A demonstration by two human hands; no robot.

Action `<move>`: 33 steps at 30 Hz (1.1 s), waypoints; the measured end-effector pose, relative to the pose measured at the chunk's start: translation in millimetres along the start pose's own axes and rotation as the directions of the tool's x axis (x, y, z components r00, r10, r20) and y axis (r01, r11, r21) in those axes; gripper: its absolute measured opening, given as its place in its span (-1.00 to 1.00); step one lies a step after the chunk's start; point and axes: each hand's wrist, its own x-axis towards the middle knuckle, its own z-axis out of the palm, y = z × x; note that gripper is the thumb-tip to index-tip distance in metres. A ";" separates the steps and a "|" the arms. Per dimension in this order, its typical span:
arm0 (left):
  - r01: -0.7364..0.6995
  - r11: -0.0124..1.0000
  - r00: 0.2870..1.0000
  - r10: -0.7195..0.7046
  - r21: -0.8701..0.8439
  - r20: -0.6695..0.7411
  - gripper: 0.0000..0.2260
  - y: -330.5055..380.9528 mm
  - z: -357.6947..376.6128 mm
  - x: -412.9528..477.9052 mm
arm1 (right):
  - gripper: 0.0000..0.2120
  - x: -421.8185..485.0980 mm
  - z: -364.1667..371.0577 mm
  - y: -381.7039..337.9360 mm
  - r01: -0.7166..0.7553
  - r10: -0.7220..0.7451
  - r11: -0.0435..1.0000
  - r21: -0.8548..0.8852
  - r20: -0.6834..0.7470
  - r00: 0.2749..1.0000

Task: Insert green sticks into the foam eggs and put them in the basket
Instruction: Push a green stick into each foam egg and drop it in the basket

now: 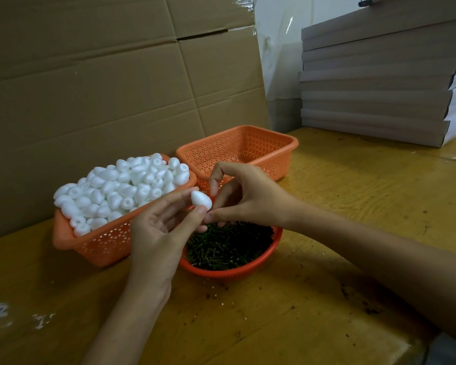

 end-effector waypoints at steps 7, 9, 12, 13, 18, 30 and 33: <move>-0.010 1.000 1.000 0.010 0.027 -0.007 -0.77 0.1 0.3 -0.4 | -0.63 -0.1 0.3 -0.8 0.003 -0.003 1.000 -0.008 0.004 1.000; -0.006 1.000 1.000 0.006 0.027 -0.009 -0.73 -1.1 0.1 0.1 | -0.62 -0.4 0.6 -1.4 0.003 -0.003 1.000 -0.011 0.007 1.000; 0.007 1.000 1.000 -0.006 0.010 -0.017 -0.67 -2.4 -0.7 0.9 | -0.61 -0.5 0.6 -1.7 -0.006 0.006 1.000 -0.003 0.008 1.000; 0.009 1.000 1.000 -0.009 0.002 -0.019 -0.68 -2.7 -1.1 1.1 | -0.61 -0.5 0.5 -1.6 -0.007 0.007 1.000 -0.002 0.009 1.000; 0.006 1.000 1.000 -0.006 -0.004 -0.012 -0.75 -2.6 -1.3 1.3 | -0.62 -0.7 0.3 -1.6 0.003 -0.003 1.000 0.001 0.018 1.000; -0.016 1.000 0.999 0.016 0.001 -0.032 -0.63 -3.8 -0.7 0.4 | -0.65 -0.3 -1.9 4.6 0.034 -0.034 0.999 -0.012 0.011 0.999; -0.014 1.000 0.996 0.013 -0.009 -0.088 -0.60 -5.4 0.0 0.5 | -0.67 2.4 -9.3 7.0 0.016 -0.024 0.996 -0.092 -0.093 0.995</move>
